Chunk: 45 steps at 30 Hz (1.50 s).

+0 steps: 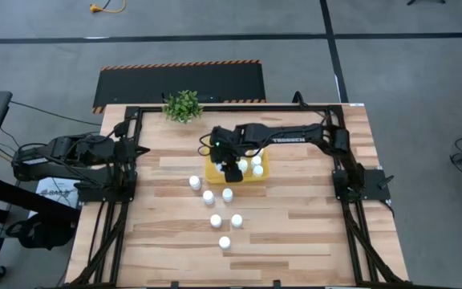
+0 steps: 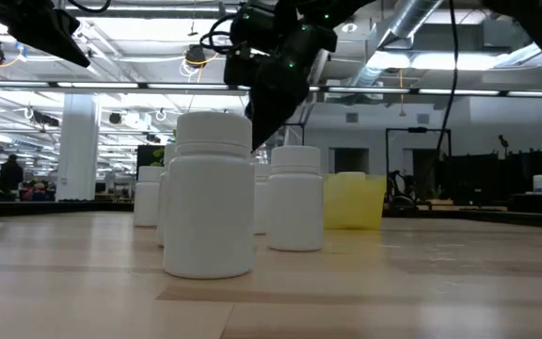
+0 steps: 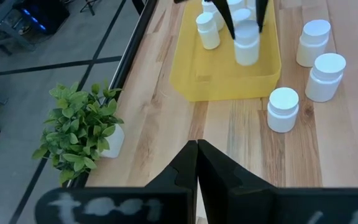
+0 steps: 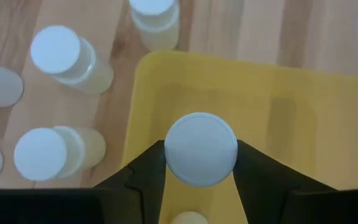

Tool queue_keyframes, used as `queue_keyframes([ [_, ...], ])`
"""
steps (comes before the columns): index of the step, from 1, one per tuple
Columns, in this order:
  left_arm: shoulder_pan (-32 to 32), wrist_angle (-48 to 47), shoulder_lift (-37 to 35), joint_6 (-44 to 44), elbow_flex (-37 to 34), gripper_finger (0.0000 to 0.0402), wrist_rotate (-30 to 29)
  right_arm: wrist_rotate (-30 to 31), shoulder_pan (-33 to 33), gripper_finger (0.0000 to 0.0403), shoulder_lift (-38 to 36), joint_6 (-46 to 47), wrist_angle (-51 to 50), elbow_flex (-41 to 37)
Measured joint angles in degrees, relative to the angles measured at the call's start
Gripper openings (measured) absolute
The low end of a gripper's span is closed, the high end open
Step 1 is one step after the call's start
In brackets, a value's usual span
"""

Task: Pick and place pill bottles into a basket
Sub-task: Put the white medicine bottle into the yellow bin

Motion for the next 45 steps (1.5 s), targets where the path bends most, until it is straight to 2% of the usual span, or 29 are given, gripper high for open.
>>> queue_keyframes([
  [5,0.00,-0.02,0.02,0.00,0.00,0.0000,-0.02,0.13,1.27,0.0168,1.65,0.15,1.55,0.06],
  [10,0.00,-0.15,0.02,0.00,0.00,0.0000,-0.02,0.19,2.21,0.0157,1.61,0.11,3.99,-1.38],
  [20,0.00,-0.20,0.02,0.00,-0.01,0.0000,-0.02,0.35,2.92,0.0174,1.65,0.15,4.46,-2.91],
  [45,0.00,-0.24,-0.01,0.00,-0.01,0.0000,-0.04,0.33,2.88,0.0173,2.48,-1.86,4.66,-2.82],
])
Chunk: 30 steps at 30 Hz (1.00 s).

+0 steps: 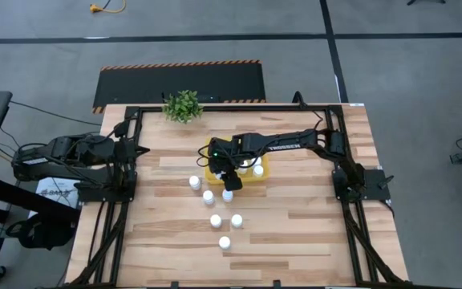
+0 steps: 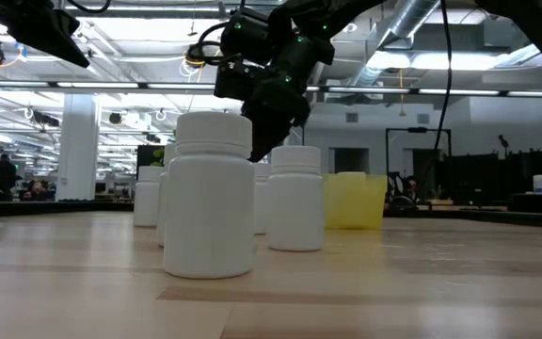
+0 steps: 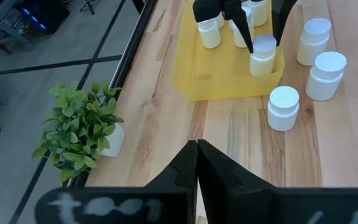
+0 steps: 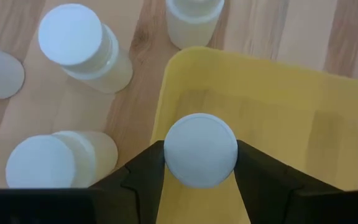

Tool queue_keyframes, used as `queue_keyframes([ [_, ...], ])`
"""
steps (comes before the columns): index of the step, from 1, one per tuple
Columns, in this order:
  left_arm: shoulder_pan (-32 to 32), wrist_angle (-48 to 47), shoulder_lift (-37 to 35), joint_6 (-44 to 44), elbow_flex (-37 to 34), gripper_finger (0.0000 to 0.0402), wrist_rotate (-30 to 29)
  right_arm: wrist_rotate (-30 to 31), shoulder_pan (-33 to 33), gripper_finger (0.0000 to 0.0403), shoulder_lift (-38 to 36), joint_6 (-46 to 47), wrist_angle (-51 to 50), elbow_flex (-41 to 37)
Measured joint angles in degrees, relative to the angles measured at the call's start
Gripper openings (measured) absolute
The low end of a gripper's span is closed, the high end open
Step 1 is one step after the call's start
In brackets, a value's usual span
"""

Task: Pick and place pill bottles into a basket
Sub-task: Put the white medicine bottle into the yellow bin

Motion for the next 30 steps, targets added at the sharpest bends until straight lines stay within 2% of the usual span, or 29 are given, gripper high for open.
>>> queue_keyframes([
  [11,0.00,-0.02,0.02,0.00,0.02,0.0000,0.00,0.24,-0.04,0.0198,0.00,-0.04,-0.15,0.00],
  [20,0.00,-0.04,0.02,0.00,0.02,0.0000,0.00,0.28,-0.09,0.0200,0.00,-0.09,-0.52,0.00],
  [30,0.00,-0.04,0.01,0.00,0.00,0.0000,0.00,4.86,-0.56,0.0197,-0.02,-1.60,-4.81,-0.02],
])
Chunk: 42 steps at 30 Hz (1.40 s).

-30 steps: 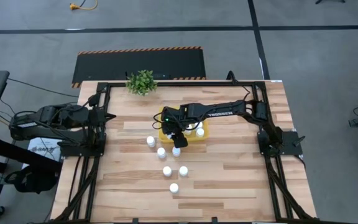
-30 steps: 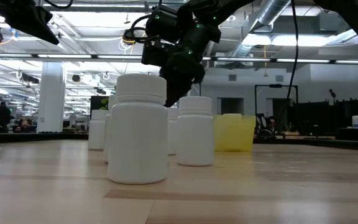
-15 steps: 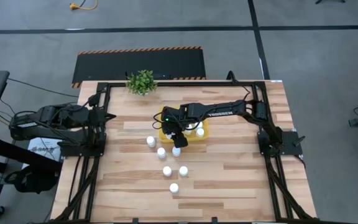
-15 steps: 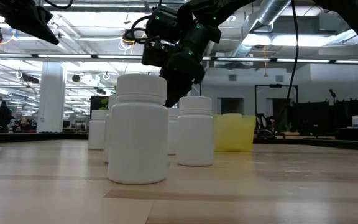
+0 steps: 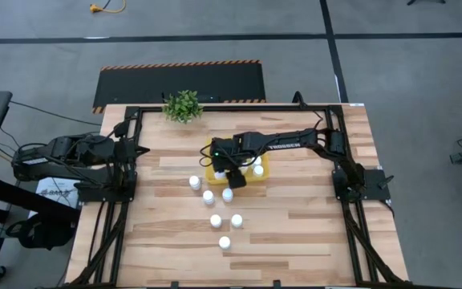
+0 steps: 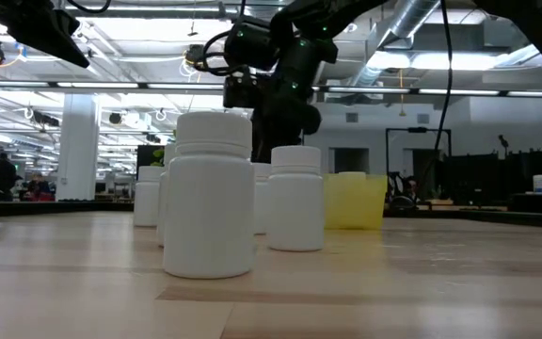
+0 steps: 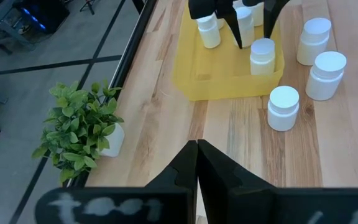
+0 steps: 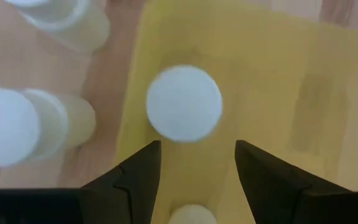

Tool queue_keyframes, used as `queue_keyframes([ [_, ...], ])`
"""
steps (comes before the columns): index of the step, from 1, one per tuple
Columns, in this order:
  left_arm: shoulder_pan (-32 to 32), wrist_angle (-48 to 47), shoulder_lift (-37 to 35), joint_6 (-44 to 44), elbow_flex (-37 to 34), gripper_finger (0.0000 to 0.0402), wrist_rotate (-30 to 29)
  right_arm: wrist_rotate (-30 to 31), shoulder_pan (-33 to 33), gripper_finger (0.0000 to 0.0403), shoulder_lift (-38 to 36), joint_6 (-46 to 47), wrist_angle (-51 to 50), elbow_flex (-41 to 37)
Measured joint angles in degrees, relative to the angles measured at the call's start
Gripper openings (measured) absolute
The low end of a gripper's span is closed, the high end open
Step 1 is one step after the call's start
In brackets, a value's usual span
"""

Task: Pick and place pill bottles into a basket
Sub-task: Put the white medicine bottle into the yellow bin

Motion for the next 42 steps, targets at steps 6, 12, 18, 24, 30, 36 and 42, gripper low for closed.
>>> queue_keyframes([
  [6,0.00,0.01,0.00,0.00,0.01,0.0000,0.00,1.42,-0.31,0.0197,-0.94,-0.05,-3.45,-0.02],
  [12,0.00,-0.01,0.02,0.00,-0.01,0.0000,0.00,3.63,-0.24,0.0190,-5.33,0.00,-7.80,-0.02],
  [18,0.00,-0.01,0.00,0.00,0.02,0.0000,0.00,4.37,0.83,0.0184,-11.30,2.27,-12.06,-0.02],
  [24,0.00,-0.01,0.02,0.00,0.02,0.0000,0.00,4.24,3.29,0.0180,-16.82,5.69,-14.18,0.02],
  [30,0.00,-0.01,0.01,0.00,0.00,0.0000,0.00,4.15,6.96,0.0181,-21.38,9.40,-15.54,0.02],
  [36,0.00,-0.03,-0.01,0.00,0.00,0.0000,0.00,4.13,11.33,0.0176,-24.71,14.51,-17.76,0.02],
  [42,0.00,-0.01,-0.01,0.00,0.01,0.0000,0.00,4.00,16.11,0.0170,-25.93,21.41,-20.63,0.02],
])
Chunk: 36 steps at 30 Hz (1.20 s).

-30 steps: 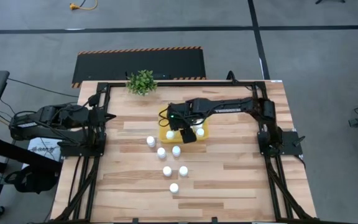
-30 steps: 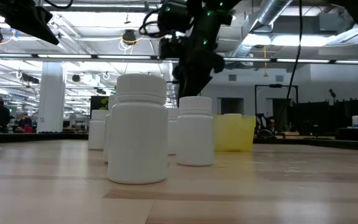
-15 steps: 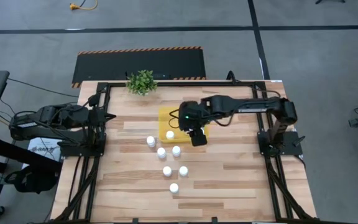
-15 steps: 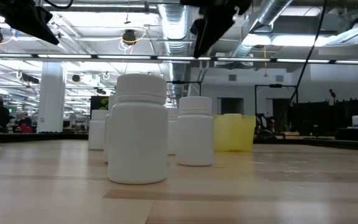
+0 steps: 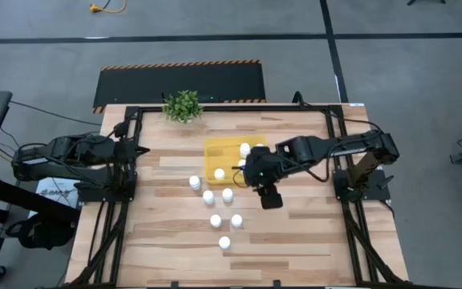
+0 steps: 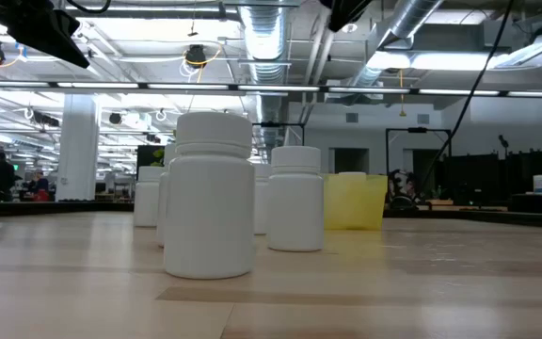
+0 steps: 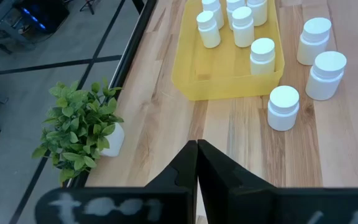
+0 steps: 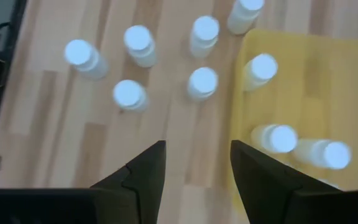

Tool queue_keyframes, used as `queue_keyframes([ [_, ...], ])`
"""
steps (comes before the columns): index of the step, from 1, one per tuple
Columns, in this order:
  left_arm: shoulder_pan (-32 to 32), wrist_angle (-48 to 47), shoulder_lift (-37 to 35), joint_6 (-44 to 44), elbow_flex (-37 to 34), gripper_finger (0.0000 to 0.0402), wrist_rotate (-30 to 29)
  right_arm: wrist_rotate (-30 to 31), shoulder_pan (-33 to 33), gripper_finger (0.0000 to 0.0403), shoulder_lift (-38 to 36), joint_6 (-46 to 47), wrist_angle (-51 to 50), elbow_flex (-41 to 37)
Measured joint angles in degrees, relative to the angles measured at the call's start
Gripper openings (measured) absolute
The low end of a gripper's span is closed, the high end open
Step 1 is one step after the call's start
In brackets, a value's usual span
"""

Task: Pick and place pill bottles into a basket
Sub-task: Put the white medicine bottle into the yellow bin

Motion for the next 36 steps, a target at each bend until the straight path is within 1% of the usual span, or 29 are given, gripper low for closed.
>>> queue_keyframes([
  [8,0.00,-0.02,0.02,0.00,0.00,0.0000,0.00,0.05,6.57,0.0170,0.07,8.88,-1.86,-0.36],
  [10,0.00,-0.02,0.01,0.00,-0.01,0.0000,0.00,0.04,8.42,0.0172,0.00,10.70,-0.07,-2.24],
  [12,0.00,-0.02,0.01,0.00,-0.02,0.0000,0.00,0.02,10.27,0.0175,-0.65,13.03,2.49,-5.73],
  [17,0.00,-0.02,0.00,0.00,0.00,0.0000,0.02,0.08,14.57,0.0184,-3.70,19.11,14.87,-17.32],
  [23,0.00,-0.02,0.02,0.00,-0.01,0.0000,0.04,0.21,17.97,0.0200,-3.81,24.15,30.63,-29.27],
  [26,0.00,-0.03,0.01,0.00,0.00,0.0000,0.04,1.07,18.55,0.0208,-3.15,26.01,36.22,-33.24],
  [29,0.00,-0.02,0.00,0.00,-0.02,0.0000,0.04,2.06,17.92,0.0213,-3.13,27.75,38.71,-35.33],
  [36,0.00,-0.04,0.00,0.00,-0.02,0.0000,0.07,2.29,13.91,0.0209,-3.15,29.24,38.65,-36.66],
])
